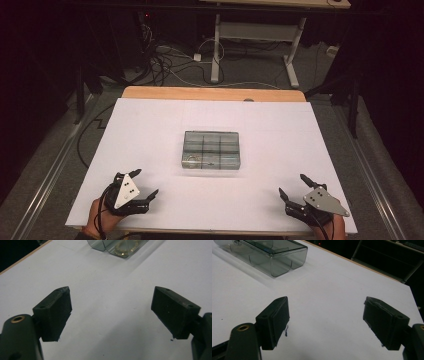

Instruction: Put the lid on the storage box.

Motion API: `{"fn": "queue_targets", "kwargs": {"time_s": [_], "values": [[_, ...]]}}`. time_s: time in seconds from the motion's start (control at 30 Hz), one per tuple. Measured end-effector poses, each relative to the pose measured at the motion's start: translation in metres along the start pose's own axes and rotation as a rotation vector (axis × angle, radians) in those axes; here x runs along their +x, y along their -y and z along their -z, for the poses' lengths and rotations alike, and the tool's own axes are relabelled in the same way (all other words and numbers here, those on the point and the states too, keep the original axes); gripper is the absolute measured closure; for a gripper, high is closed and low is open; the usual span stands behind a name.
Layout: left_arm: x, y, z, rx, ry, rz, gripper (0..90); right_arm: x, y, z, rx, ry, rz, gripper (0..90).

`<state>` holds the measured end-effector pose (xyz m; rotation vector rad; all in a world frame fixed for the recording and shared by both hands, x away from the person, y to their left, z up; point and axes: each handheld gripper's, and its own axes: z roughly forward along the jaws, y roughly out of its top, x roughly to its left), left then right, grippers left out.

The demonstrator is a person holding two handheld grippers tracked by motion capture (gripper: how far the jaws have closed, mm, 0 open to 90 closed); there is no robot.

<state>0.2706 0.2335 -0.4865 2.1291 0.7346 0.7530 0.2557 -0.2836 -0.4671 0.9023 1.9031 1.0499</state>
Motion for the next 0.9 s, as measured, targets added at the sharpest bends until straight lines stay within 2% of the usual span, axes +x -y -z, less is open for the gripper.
{"fn": "queue_targets", "kwargs": {"time_s": [0.37,0.53,0.9], "values": [[0.0017,0.0003,0.0002,0.001,-0.003,0.002,16.2,0.0013,0.0001,-0.0019,0.007,-0.001,0.004,21.6],[0.0041,0.0003,-0.0007,-0.002,-0.007,0.012,16.2,0.0004,0.0003,-0.0016,0.002,-0.010,-0.013,21.7],[0.0045,-0.0009,-0.0021,0.003,-0.010,0.013,16.2,-0.0004,0.0020,-0.0018,0.008,-0.013,-0.001,22.9]]}}
